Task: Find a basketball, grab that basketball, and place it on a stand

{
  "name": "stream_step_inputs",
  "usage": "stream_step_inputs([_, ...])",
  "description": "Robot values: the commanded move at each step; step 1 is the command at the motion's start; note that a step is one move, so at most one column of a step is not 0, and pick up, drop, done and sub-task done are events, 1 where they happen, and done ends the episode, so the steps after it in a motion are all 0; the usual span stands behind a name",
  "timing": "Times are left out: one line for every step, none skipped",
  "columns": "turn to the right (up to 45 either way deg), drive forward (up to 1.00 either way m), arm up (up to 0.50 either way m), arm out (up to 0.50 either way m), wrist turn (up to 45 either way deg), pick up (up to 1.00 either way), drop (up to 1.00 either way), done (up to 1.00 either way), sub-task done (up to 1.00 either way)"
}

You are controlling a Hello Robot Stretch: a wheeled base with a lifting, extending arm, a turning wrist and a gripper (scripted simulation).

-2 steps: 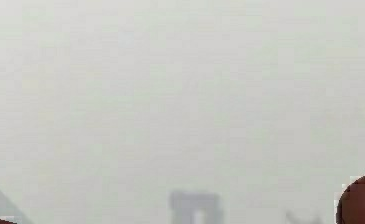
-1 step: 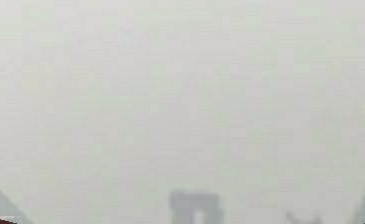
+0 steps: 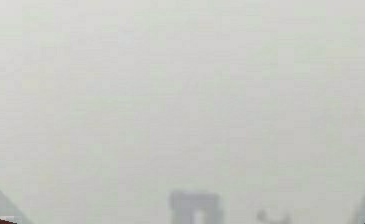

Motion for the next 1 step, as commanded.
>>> stream_step_inputs([0.0, 0.0, 0.0, 0.0, 0.0, 0.0, 0.0, 1.0, 0.0])
